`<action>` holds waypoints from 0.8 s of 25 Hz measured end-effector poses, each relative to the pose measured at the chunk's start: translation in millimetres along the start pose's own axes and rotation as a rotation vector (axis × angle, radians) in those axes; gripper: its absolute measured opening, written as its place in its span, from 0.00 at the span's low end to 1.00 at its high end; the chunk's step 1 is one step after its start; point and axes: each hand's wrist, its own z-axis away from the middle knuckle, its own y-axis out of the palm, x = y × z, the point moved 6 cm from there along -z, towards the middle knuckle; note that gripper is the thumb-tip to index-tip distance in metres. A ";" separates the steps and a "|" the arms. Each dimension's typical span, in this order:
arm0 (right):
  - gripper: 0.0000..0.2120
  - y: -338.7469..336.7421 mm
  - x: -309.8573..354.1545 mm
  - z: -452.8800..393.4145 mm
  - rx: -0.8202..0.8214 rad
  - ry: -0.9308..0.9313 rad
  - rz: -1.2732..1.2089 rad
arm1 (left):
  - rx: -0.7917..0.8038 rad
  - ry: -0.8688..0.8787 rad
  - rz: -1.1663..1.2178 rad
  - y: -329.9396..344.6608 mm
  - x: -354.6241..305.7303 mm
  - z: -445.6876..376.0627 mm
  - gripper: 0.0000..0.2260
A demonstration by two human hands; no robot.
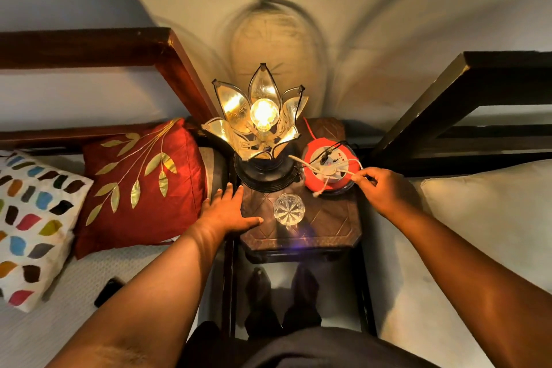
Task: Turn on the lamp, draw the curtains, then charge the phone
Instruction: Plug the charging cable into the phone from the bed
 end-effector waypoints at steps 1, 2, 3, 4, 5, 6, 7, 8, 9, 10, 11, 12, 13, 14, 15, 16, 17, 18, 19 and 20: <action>0.12 -10.6 1.1 0.6 -0.036 -0.002 -0.008 | -0.006 0.000 -0.004 -2.7 -2.0 3.0 0.48; 0.12 -22.3 2.5 1.9 -0.055 0.002 -0.014 | -0.014 0.002 -0.014 -5.9 -4.6 7.6 0.48; 0.12 -32.6 3.9 1.4 -0.054 0.012 -0.026 | -0.019 0.009 -0.027 -9.4 -7.0 11.2 0.48; 0.11 -42.2 4.9 -0.4 -0.039 0.023 -0.045 | -0.023 0.016 -0.042 -13.3 -8.9 14.3 0.48; 0.11 -53.2 7.2 -1.4 -0.022 0.028 -0.062 | -0.031 0.019 -0.060 -18.1 -10.5 17.9 0.47; 0.10 -65.2 10.3 -2.2 -0.017 0.029 -0.074 | -0.042 0.019 -0.077 -22.7 -11.1 21.8 0.47; 0.09 -78.5 14.3 -2.4 -0.033 0.020 -0.084 | -0.057 0.015 -0.091 -27.4 -11.1 25.8 0.47; 0.09 -92.8 19.3 -2.0 -0.067 0.004 -0.094 | -0.073 0.009 -0.102 -31.7 -10.2 30.0 0.47; 0.09 -107.3 26.2 -0.1 -0.106 -0.019 -0.110 | -0.089 0.003 -0.118 -35.8 -9.0 34.6 0.47; 0.09 -120.4 34.9 2.7 -0.135 -0.048 -0.138 | -0.101 -0.001 -0.138 -39.4 -7.6 40.0 0.47; 0.09 -131.6 46.3 6.5 -0.147 -0.084 -0.178 | -0.110 -0.005 -0.157 -42.9 -5.7 45.9 0.47; 0.09 -140.9 59.0 10.8 -0.144 -0.121 -0.220 | -0.114 -0.008 -0.168 -45.9 -4.1 51.1 0.47; 0.08 -148.7 72.8 16.7 -0.133 -0.157 -0.255 | -0.115 -0.014 -0.165 -48.4 -2.4 55.9 0.47; 0.06 -156.4 88.0 24.6 -0.123 -0.193 -0.282 | -0.118 -0.022 -0.150 -51.5 -0.1 61.9 0.47; 0.05 -164.1 103.2 33.8 -0.117 -0.228 -0.300 | -0.123 -0.028 -0.133 -55.1 1.6 67.3 0.47; 0.04 -172.0 118.1 43.4 -0.116 -0.259 -0.311 | -0.132 -0.033 -0.123 -59.0 3.4 72.7 0.47; 0.03 -179.9 132.8 53.9 -0.118 -0.290 -0.318 | -0.145 -0.035 -0.120 -63.1 5.8 77.7 0.47; 0.03 -187.6 147.1 65.2 -0.118 -0.322 -0.321 | -0.156 -0.034 -0.115 -65.6 8.3 83.4 0.47; 0.03 -195.3 161.3 78.0 -0.119 -0.358 -0.316 | -0.165 -0.030 -0.109 -66.9 10.8 89.8 0.47; 0.02 -203.0 174.2 90.7 -0.121 -0.391 -0.309 | -0.171 -0.021 -0.106 -66.7 12.9 96.2 0.46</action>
